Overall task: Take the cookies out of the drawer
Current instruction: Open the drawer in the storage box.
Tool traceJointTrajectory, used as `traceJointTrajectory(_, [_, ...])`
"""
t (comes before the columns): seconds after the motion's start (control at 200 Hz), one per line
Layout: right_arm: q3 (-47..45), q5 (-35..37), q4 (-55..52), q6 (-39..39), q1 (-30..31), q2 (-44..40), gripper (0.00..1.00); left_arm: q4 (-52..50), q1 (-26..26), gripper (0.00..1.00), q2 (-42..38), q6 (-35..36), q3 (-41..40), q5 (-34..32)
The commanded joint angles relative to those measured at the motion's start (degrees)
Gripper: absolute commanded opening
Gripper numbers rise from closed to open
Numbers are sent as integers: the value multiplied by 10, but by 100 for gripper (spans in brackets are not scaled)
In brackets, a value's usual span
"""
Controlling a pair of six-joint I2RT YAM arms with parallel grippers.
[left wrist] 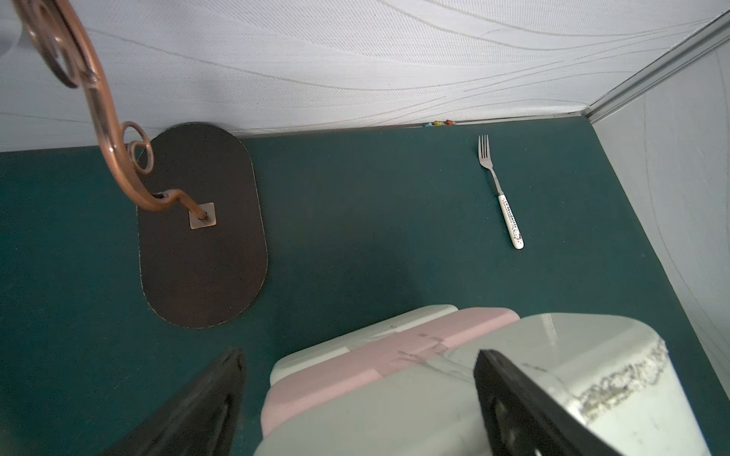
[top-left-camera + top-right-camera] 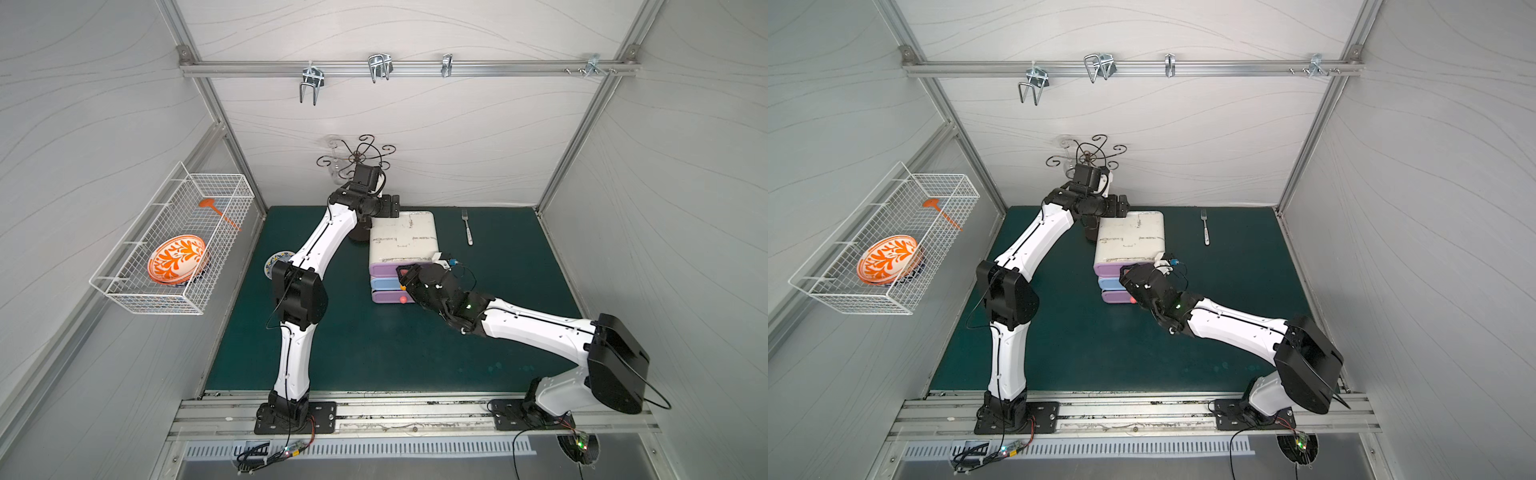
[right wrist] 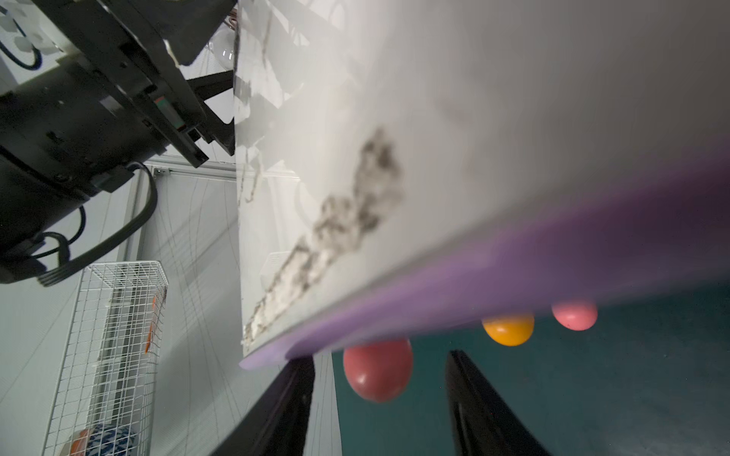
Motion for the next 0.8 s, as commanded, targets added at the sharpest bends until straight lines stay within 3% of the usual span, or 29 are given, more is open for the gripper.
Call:
traceJointTrajectory(0.0, [15,30,-3,-6,-3,1,55,-40,0,95,-12,17,-16,8])
traceJointTrajectory(0.19, [20,44,-8,-6,-2,0,51,-38,0,95,-16,20,-26,14])
traceJointTrajectory(0.3, [27,48,-13,-5,2,7,43,-37,0,95,-17,24,-30,16])
traceJointTrajectory(0.48, [26,66,-20,-6,8,3,39,-35,0,95,-22,26,-39,16])
traceJointTrajectory(0.64, [30,65,-21,-11,13,5,27,-33,0,95,-24,25,-48,13])
traceJointTrajectory(0.795, [20,75,-24,-12,28,-4,23,-31,0,95,-22,23,-49,11])
